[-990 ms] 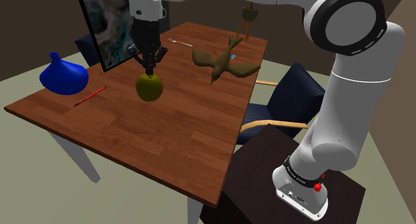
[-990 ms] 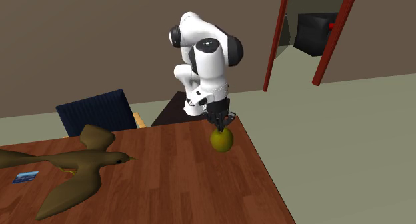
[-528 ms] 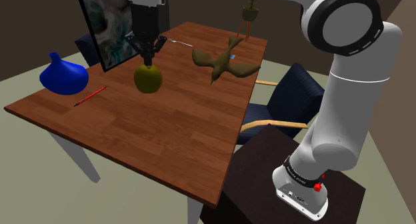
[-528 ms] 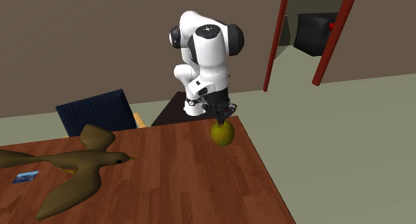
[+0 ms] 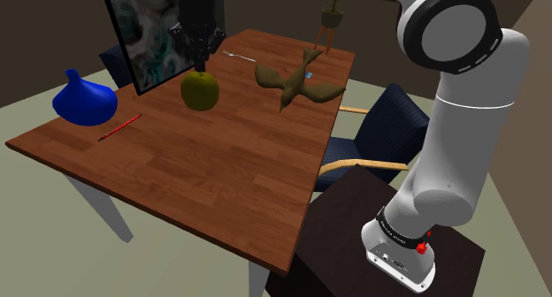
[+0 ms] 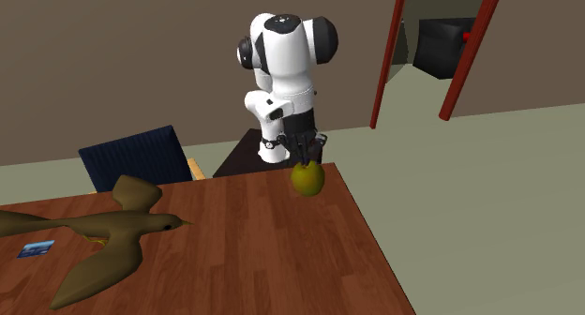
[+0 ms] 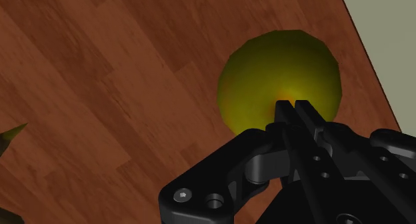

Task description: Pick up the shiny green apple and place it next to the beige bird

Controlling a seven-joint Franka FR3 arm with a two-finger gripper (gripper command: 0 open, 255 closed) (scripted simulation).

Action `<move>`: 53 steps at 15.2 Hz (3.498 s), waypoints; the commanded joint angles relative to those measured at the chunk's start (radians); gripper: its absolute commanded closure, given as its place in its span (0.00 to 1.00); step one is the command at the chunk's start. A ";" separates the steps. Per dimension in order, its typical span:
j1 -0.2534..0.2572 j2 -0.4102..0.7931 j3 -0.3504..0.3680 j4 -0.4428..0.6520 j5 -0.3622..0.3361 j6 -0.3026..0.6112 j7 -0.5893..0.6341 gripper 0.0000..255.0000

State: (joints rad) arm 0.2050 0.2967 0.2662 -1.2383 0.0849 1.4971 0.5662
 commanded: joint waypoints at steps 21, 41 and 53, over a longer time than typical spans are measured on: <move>-0.312 0.085 -0.164 0.157 0.010 -0.133 -0.462 1.00; -0.360 0.064 -0.185 -0.092 0.010 0.085 -0.550 1.00; -0.360 0.062 -0.186 -0.257 0.012 0.247 -0.567 1.00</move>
State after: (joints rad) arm -0.1557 0.3594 0.0800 -1.4783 0.0968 1.7273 -0.0002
